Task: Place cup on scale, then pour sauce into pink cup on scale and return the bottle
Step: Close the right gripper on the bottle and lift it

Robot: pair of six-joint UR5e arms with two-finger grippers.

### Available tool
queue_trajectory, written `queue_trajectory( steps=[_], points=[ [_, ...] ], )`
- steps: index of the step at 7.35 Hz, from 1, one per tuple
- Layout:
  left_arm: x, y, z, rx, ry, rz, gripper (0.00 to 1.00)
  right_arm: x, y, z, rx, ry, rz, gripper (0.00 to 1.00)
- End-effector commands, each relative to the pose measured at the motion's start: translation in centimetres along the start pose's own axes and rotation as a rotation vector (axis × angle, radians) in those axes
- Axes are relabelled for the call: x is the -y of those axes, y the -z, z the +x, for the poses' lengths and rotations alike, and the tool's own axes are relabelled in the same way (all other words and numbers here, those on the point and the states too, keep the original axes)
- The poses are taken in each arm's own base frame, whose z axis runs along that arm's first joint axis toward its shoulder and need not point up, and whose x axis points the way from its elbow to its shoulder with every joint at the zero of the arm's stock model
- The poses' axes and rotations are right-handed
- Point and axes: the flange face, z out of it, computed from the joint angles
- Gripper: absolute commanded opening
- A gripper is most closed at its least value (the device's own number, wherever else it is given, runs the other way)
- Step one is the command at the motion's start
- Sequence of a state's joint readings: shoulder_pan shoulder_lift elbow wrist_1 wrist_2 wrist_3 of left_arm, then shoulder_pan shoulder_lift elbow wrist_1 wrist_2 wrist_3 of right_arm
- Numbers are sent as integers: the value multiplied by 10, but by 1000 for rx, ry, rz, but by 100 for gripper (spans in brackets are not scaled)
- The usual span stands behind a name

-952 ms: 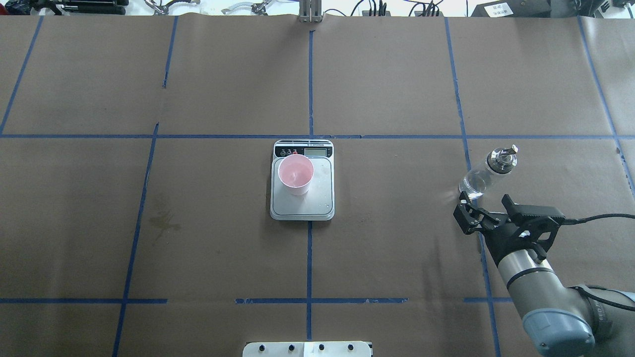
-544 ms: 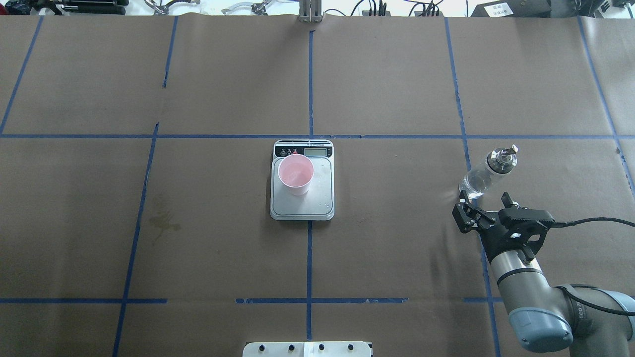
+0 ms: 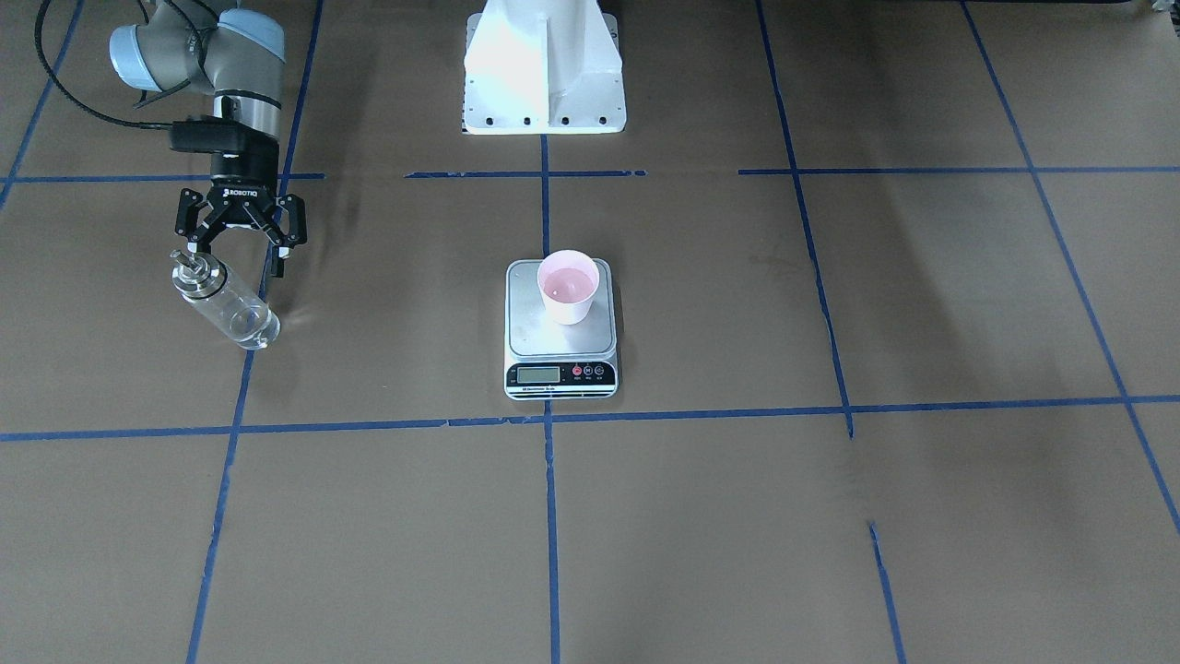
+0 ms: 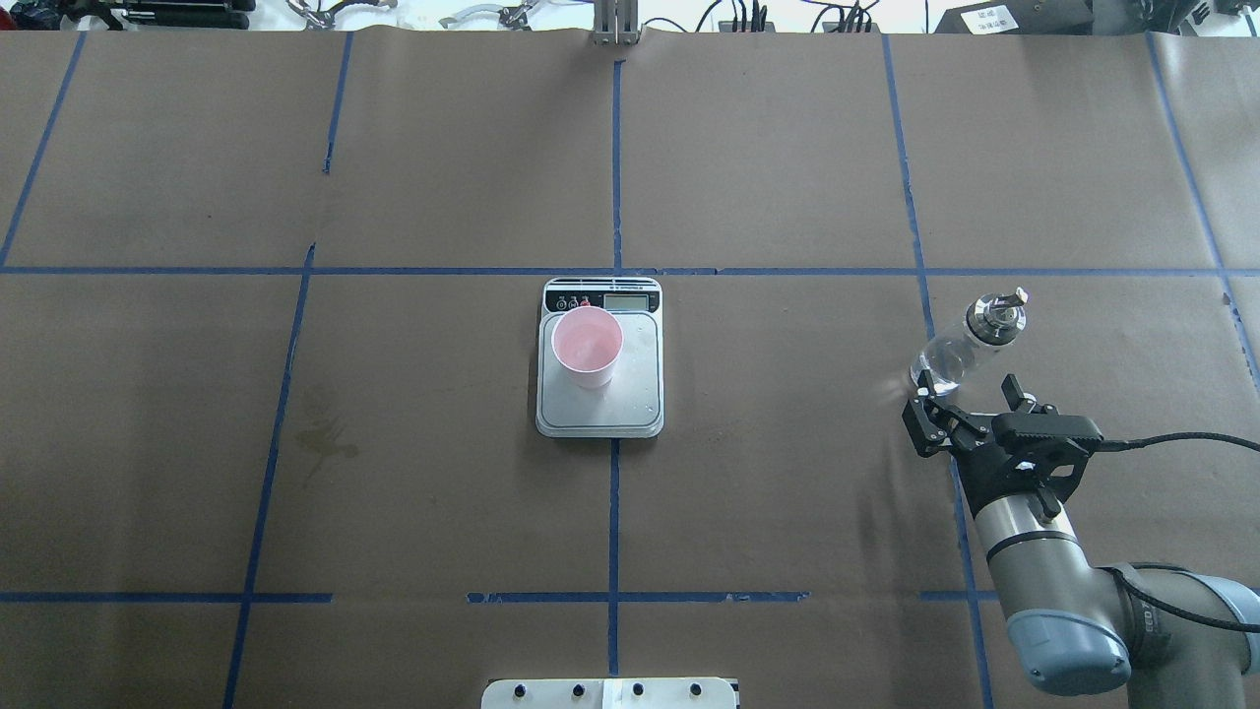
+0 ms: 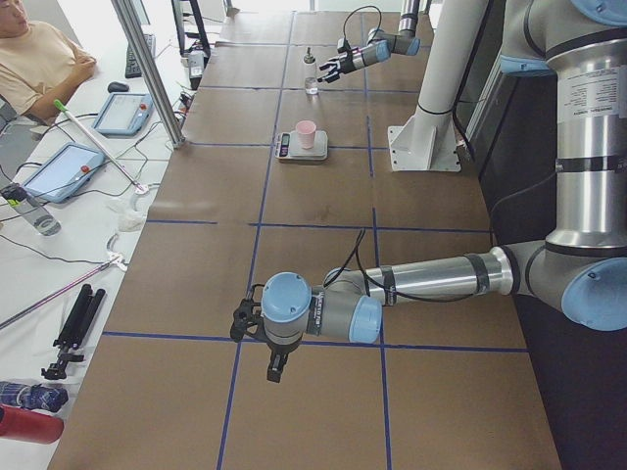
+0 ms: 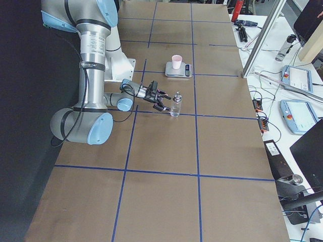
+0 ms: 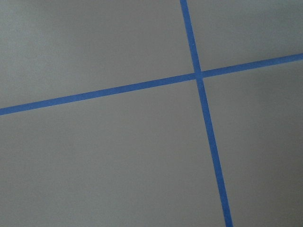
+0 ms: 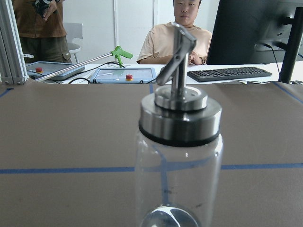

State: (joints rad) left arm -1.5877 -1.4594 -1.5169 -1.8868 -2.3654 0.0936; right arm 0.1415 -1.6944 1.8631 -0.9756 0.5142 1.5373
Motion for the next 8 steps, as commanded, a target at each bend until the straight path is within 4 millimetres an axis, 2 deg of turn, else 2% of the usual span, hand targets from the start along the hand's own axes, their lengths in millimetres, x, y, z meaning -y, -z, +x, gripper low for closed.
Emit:
queue_trajectory(
  steps=[1, 2, 3, 4, 5, 8],
  points=[
    [0, 0, 0, 0, -1, 1, 100, 8, -5, 2, -11, 3, 36, 100],
    [0, 0, 0, 0, -1, 1, 100, 10, -7, 4, -16, 2, 40, 100],
    [0, 1, 1, 0, -2, 2, 100, 13, -12, -10, -13, -18, 52, 100],
    [0, 2, 1, 2, -3, 3, 100, 3, -24, -18, -26, -14, 64, 100],
    [0, 2, 2, 3, -4, 4, 100, -2, -34, -18, -42, -5, 72, 100],
    [1, 2, 2, 0, -5, 5, 100, -5, -47, -7, -69, 11, 84, 100]
  ],
)
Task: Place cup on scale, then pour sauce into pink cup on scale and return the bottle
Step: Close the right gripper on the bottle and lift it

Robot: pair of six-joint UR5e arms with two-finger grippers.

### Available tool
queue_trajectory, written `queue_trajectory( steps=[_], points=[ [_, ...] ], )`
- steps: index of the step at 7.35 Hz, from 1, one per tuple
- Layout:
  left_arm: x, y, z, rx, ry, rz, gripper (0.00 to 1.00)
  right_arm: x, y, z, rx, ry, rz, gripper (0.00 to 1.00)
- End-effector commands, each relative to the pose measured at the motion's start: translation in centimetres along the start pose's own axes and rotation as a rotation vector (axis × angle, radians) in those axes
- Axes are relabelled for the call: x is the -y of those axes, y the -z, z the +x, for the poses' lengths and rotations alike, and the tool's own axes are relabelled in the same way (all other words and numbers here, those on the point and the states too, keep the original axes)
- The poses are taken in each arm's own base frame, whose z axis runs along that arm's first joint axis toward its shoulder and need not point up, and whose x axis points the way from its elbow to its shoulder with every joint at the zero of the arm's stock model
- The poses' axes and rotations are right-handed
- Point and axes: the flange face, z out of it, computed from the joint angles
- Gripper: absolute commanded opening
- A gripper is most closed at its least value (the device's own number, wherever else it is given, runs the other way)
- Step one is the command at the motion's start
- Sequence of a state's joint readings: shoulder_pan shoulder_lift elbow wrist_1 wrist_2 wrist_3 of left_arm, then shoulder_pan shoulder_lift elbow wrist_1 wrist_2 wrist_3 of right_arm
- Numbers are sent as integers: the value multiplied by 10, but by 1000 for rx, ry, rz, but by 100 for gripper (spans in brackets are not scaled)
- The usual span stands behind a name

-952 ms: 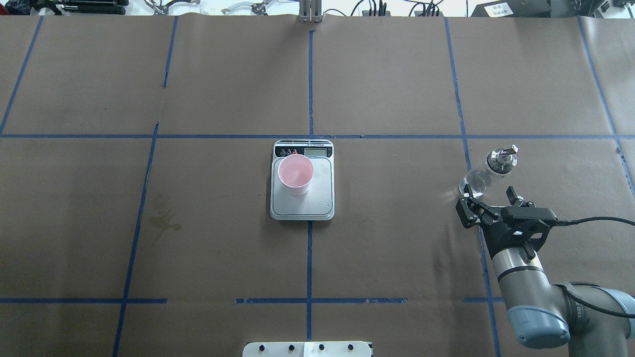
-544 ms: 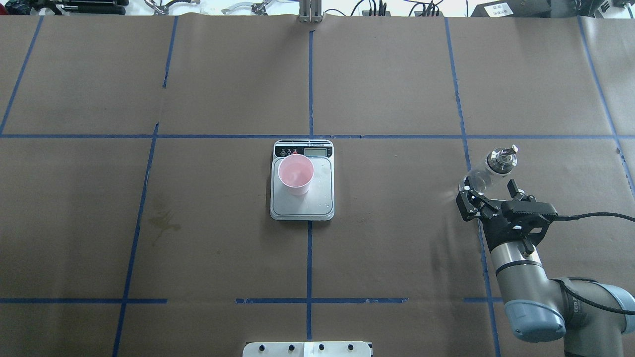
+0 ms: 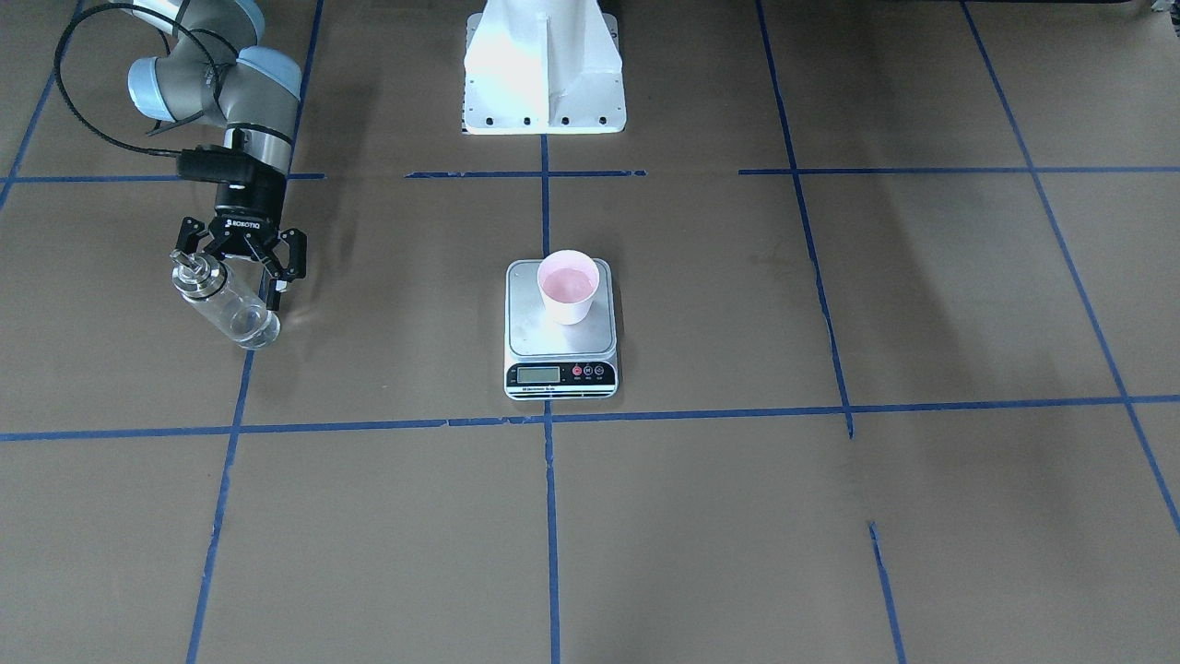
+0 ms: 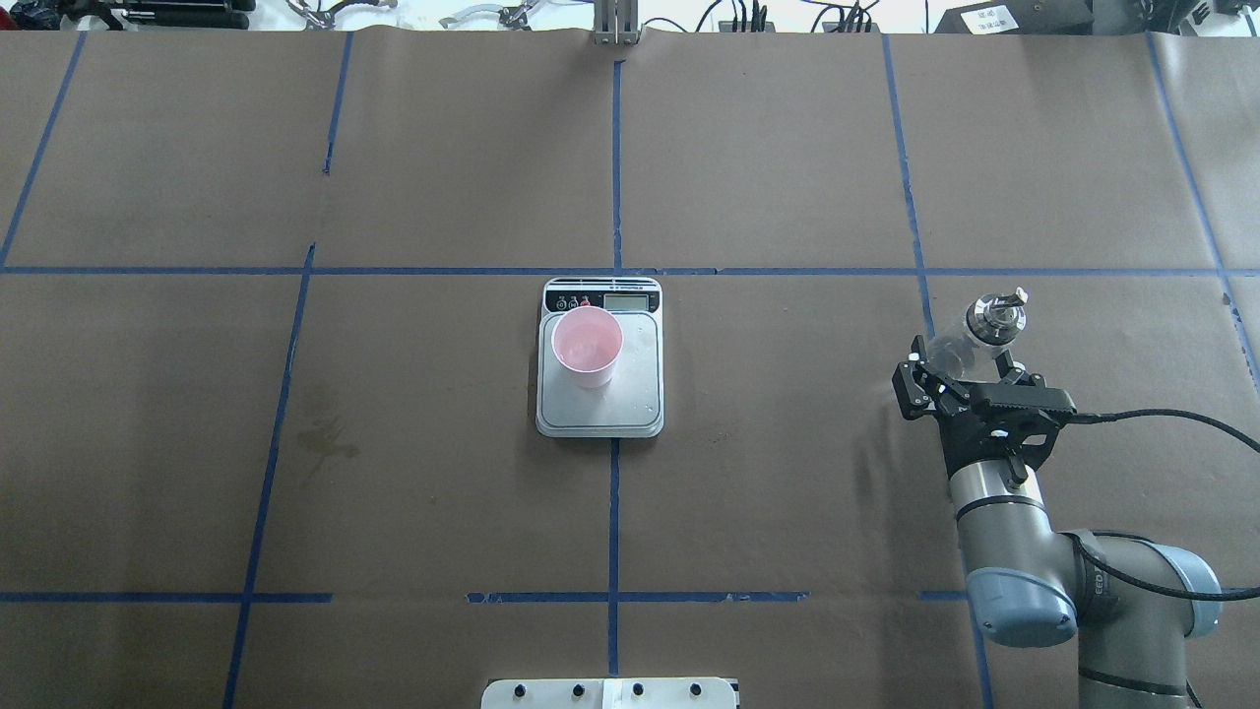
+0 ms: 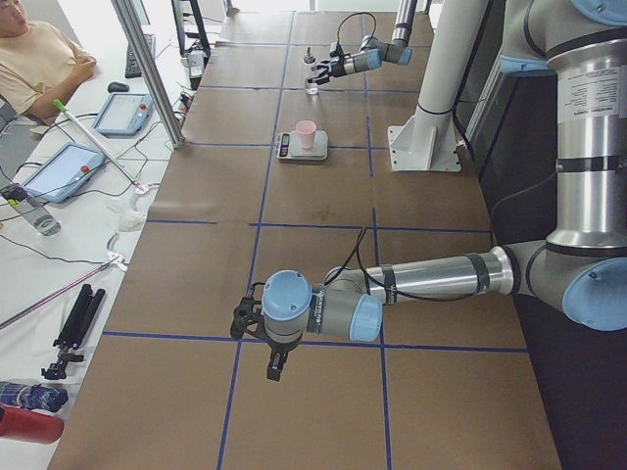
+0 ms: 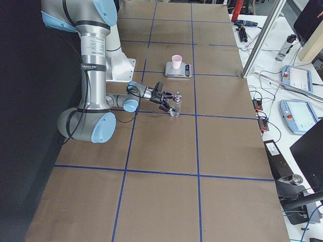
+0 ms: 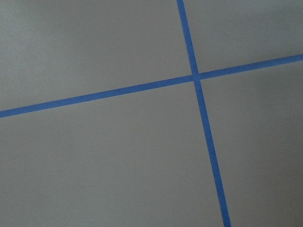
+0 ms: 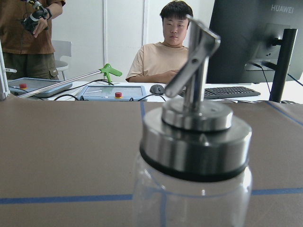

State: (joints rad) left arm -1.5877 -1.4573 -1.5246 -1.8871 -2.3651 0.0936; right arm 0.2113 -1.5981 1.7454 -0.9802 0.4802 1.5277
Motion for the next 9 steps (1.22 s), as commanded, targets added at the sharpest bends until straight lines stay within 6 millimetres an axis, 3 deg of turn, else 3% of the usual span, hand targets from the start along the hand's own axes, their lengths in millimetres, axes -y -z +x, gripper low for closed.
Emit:
queue_trajectory(
  steps=[1, 3, 4, 5, 6, 9],
  points=[
    [0, 0, 0, 0, 0, 0, 100, -2, -7, 4, -14, 5, 10, 100],
    [0, 1, 1, 0, -1, 1, 100, -3, -10, 5, -19, 2, 13, 100],
    [0, 1, 1, 0, -1, 1, 100, -6, -10, 7, -21, 3, 18, 92],
    [0, 1, 1, -2, -1, 1, 100, -3, -10, 2, -18, 2, 59, 16],
    [1, 1, 1, -2, -2, 2, 100, -6, -12, 5, -22, 7, 68, 0],
    [1, 1, 1, -3, -5, 3, 100, 20, -2, -6, -11, 85, 125, 0]
  ],
)
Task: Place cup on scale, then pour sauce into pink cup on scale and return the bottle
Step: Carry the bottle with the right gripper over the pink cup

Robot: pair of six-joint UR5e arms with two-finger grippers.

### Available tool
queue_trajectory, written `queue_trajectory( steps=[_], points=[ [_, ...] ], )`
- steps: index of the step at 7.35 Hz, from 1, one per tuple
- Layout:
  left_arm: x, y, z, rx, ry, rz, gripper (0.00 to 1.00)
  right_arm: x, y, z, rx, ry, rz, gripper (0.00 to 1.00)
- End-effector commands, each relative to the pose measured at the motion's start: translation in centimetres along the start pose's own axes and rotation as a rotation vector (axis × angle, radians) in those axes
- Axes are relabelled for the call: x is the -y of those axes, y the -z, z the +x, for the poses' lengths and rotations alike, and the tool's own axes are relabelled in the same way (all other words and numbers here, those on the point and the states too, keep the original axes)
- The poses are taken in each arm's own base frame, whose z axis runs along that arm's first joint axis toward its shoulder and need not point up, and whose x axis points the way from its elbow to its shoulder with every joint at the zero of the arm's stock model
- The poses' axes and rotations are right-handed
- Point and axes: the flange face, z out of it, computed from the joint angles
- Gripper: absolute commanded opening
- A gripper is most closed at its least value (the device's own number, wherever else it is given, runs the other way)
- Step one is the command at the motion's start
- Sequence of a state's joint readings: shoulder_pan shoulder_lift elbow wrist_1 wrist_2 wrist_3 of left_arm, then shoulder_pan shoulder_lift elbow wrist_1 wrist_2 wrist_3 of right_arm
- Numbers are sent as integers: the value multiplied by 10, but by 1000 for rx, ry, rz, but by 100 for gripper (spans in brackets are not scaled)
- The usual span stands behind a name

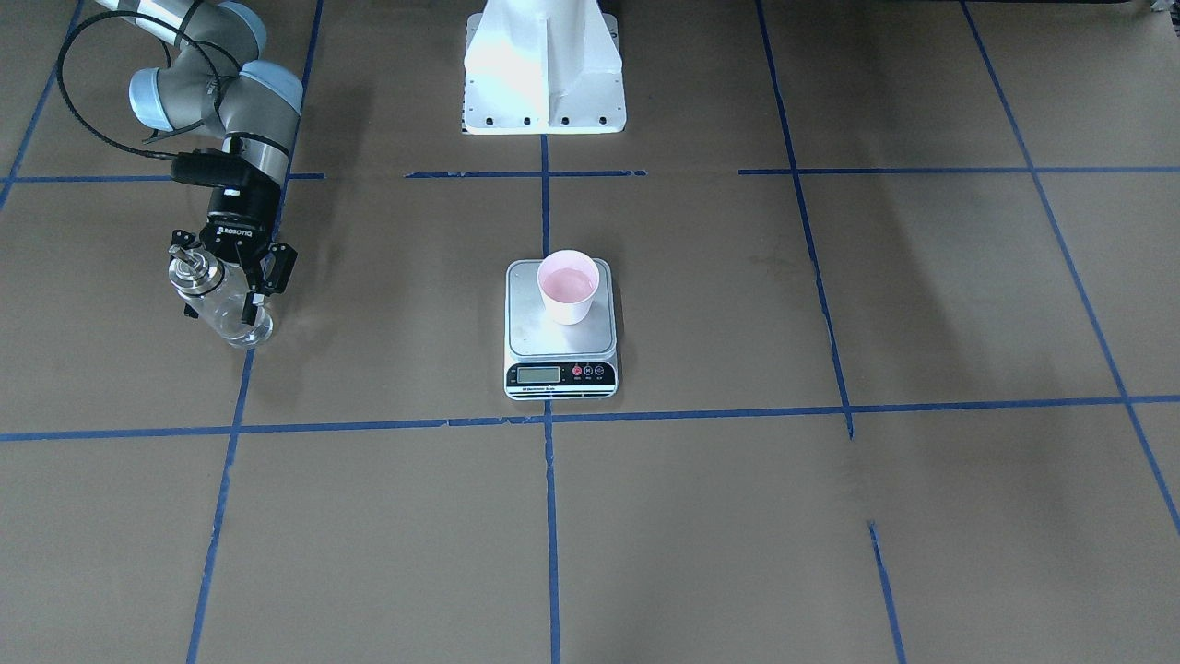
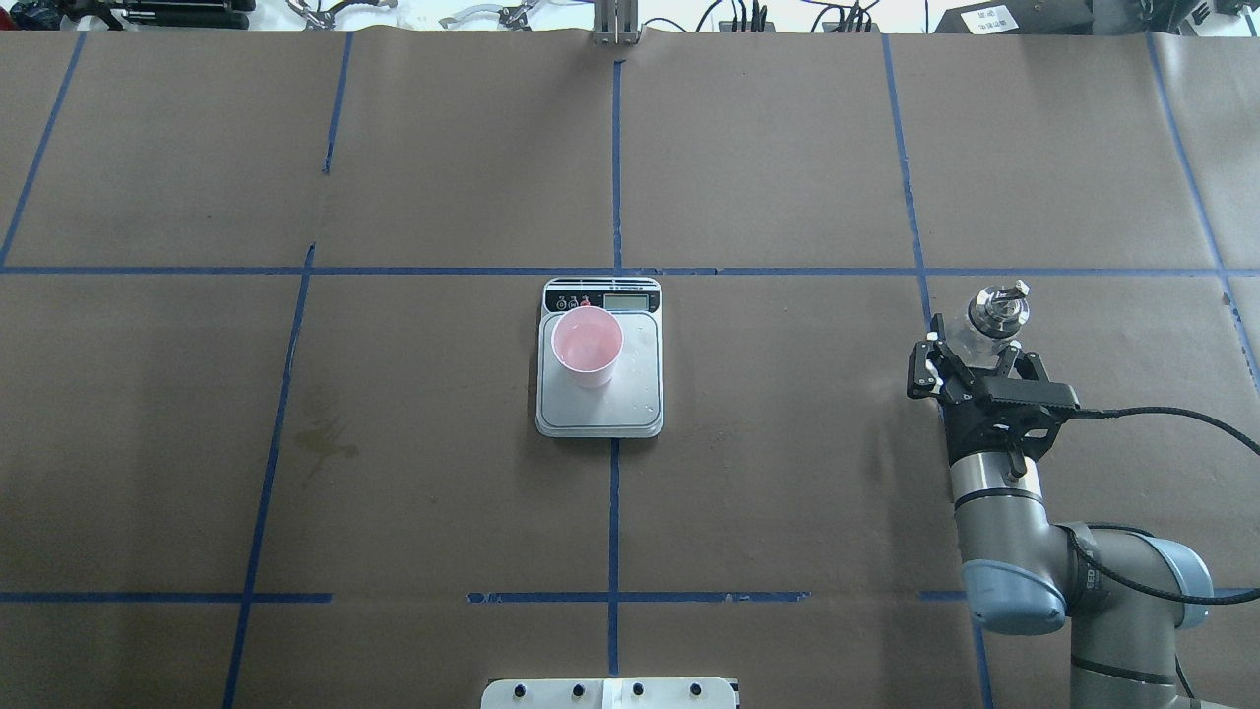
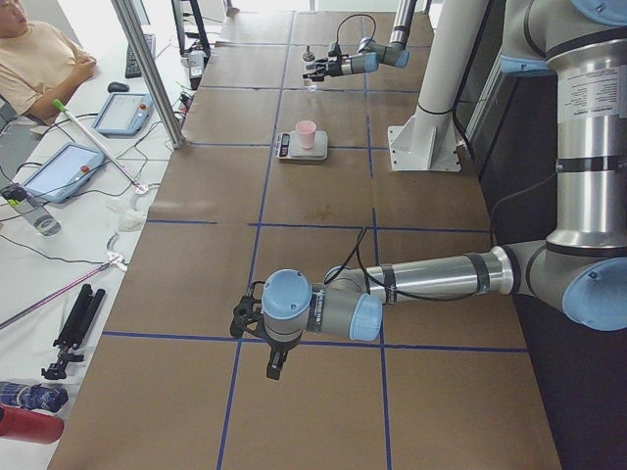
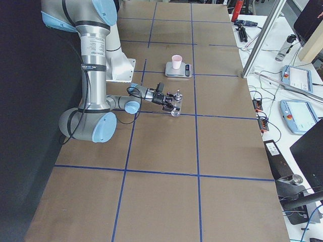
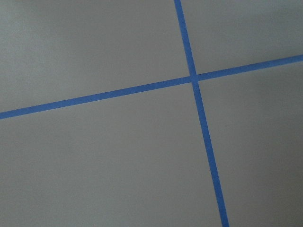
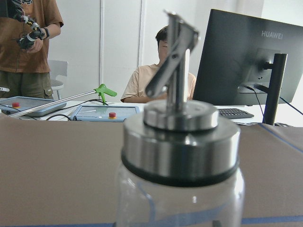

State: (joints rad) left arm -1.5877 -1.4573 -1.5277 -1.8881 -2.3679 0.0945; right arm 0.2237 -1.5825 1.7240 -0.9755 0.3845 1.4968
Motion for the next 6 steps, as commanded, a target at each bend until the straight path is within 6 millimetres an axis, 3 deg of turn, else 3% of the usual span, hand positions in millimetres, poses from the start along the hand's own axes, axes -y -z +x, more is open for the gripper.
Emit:
queue_trajectory(
  steps=[1, 2, 3, 5, 6],
  points=[
    [0, 0, 1, -1, -2, -1, 100, 27, 10, -13, 21, 72, 22, 0],
    [0, 0, 1, -1, -3, 0, 100, 49, 19, -29, 43, 35, 22, 0],
    [1, 0, 1, -1, -4, 1, 100, 59, 23, -39, 53, 131, 26, 0],
    [1, 0, 1, 1, -4, 1, 100, 77, 31, -81, 95, 143, 30, 0],
    [1, 0, 1, -1, -3, 1, 100, 78, 32, -87, 112, 174, 7, 0]
  ],
)
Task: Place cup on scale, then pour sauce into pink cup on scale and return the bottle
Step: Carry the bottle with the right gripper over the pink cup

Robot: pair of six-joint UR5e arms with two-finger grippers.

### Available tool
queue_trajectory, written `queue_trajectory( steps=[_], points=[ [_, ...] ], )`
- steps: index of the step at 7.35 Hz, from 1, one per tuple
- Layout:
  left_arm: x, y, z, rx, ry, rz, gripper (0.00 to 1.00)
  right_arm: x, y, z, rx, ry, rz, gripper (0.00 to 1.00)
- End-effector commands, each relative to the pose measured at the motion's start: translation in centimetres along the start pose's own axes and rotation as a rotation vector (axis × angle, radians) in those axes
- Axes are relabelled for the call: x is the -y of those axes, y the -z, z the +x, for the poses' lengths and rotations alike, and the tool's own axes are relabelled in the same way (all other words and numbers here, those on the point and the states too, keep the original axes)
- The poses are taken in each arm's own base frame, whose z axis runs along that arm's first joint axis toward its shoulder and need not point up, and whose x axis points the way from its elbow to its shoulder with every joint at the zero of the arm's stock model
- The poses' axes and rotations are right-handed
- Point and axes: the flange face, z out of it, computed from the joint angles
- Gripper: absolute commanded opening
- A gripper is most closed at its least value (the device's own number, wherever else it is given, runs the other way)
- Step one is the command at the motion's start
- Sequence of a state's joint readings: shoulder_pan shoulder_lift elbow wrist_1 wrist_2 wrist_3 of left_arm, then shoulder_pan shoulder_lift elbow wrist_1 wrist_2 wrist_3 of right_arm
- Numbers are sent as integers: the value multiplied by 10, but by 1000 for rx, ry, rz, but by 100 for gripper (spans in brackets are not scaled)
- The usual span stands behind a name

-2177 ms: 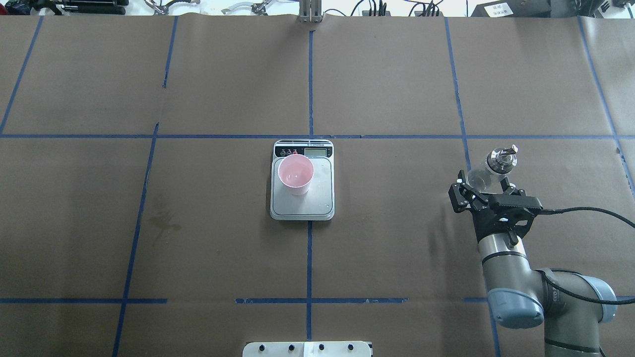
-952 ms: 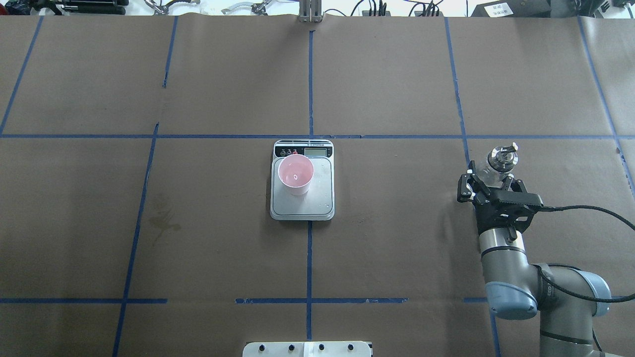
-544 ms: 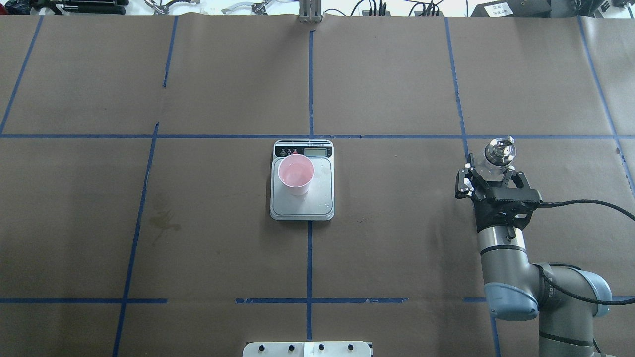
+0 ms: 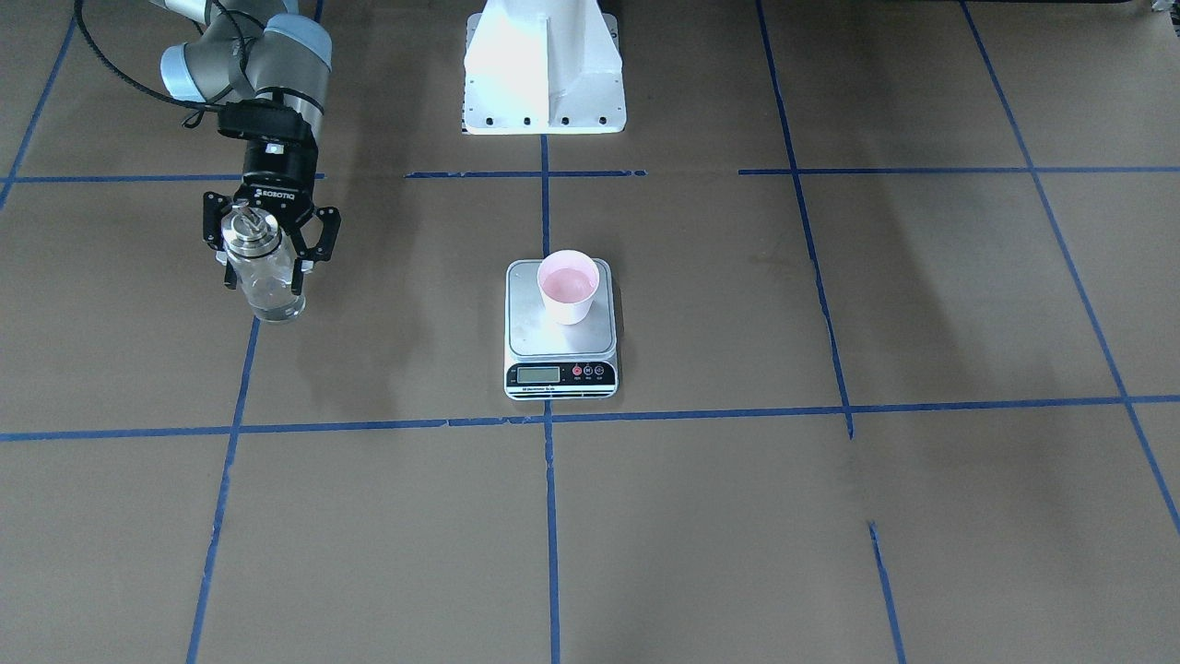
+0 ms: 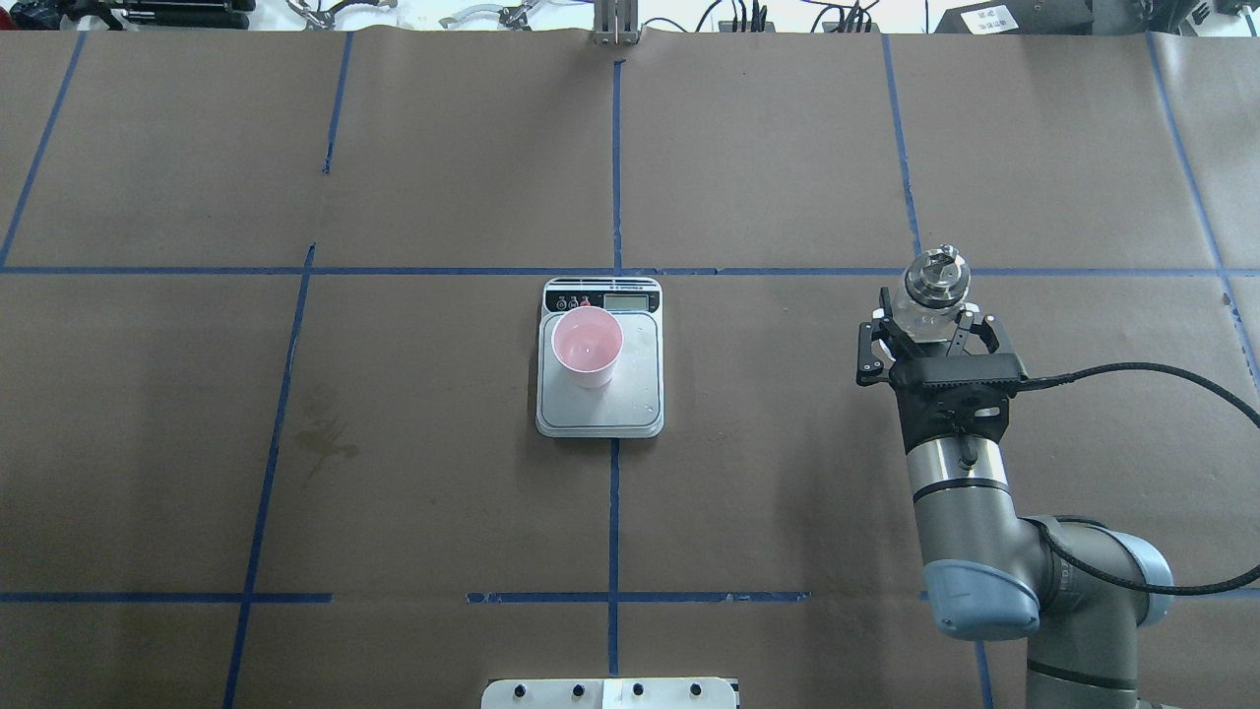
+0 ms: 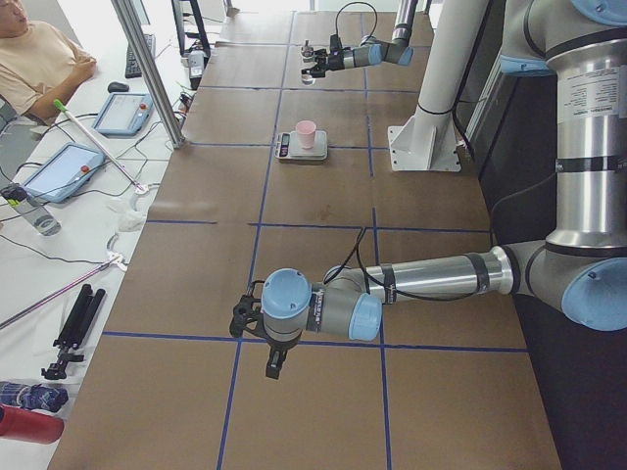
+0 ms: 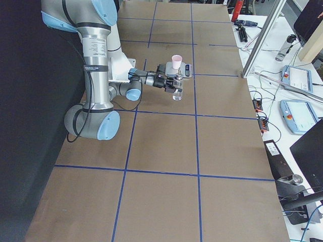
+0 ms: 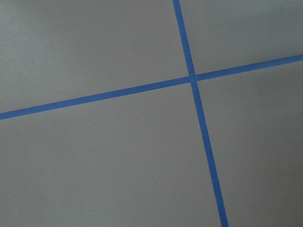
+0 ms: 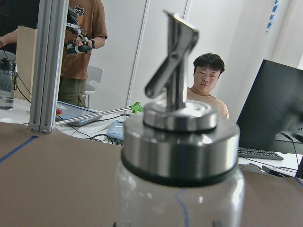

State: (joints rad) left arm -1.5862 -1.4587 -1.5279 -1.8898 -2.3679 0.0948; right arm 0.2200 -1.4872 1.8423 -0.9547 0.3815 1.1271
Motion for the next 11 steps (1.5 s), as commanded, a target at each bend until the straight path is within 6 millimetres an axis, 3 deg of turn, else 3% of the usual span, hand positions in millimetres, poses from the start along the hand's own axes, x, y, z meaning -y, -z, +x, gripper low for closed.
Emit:
queue_trajectory(
  steps=[1, 2, 4, 5, 7, 8, 11],
  points=[
    [0, 0, 0, 1, 1, 0, 100, 10, 2, -15, 30, 72, -18, 0],
    [0, 0, 0, -1, 1, 0, 100, 14, 5, -17, 38, 124, -17, 0],
    [0, 0, 0, -1, 1, 0, 100, 35, 19, -69, 68, 353, 17, 0],
    [0, 0, 0, -1, 1, 0, 100, 32, 23, -81, 68, 493, 13, 0],
    [-1, 0, -1, 0, 2, 0, 100, 38, 19, -147, -2, 688, 10, 0],
    [-1, 0, -1, 0, 4, -1, 100, 30, 14, -172, -29, 774, -4, 0],
    [-1, 0, -1, -1, 5, -2, 100, 24, 10, -188, -67, 912, -34, 0]
  ],
)
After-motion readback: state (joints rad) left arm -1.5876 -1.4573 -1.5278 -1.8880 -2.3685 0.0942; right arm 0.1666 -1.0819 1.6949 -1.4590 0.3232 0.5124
